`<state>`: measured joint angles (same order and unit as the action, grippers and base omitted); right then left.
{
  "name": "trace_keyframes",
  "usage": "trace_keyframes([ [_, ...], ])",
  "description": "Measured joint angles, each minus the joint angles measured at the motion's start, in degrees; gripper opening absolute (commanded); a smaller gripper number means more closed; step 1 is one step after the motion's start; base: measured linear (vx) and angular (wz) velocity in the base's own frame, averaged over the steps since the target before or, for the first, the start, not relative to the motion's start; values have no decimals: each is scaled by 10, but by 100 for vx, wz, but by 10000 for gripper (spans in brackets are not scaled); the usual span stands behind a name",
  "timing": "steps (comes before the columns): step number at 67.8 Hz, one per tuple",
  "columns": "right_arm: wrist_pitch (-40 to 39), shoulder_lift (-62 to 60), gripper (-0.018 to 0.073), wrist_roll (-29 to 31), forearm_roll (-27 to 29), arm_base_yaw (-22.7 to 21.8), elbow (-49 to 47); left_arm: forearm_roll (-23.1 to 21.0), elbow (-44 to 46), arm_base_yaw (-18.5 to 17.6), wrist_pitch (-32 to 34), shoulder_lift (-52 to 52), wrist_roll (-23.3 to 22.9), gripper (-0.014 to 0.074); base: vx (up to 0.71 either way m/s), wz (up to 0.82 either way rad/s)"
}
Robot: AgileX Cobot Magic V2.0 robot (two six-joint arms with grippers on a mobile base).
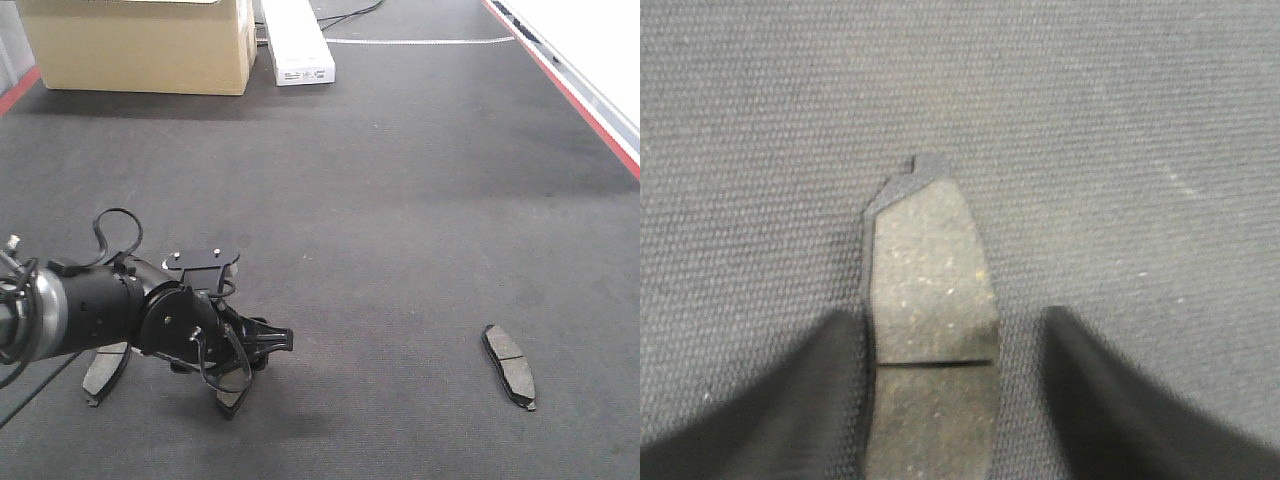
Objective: Move and align brake pads A on conveyor
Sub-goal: 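Lower the left gripper's pad onto the belt beside the nearer pad, then open the left gripper and raise it away from the pad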
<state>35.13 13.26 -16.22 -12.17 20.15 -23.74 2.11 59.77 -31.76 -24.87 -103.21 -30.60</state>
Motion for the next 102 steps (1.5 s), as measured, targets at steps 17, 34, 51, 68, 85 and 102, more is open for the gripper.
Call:
trace_keyframes([
  [17, 0, 0, -4, 0, 0, 0, 0, 57, 0, 0, -20, 111, 0, 437, 0, 0],
  [34, 0, 0, -4, 0, 0, 0, 0, 82, -26, 0, -60, 263, 0, 378, 0, 0],
  [51, 0, 0, -4, 0, 0, 0, 0, 84, -132, 0, -63, 461, 0, 372, 0, 0],
  [68, 0, 0, -4, 0, 0, 0, 0, 84, -248, 0, -66, 697, 2, 372, 0, 0],
  [85, 0, 0, -4, 0, 0, 0, 0, 83, -280, 0, -121, 866, 46, 372, 0, 0],
  [102, 0, 0, -4, 0, 0, 0, 0, 82, -280, 0, -158, 901, 61, 372, 0, 0],
])
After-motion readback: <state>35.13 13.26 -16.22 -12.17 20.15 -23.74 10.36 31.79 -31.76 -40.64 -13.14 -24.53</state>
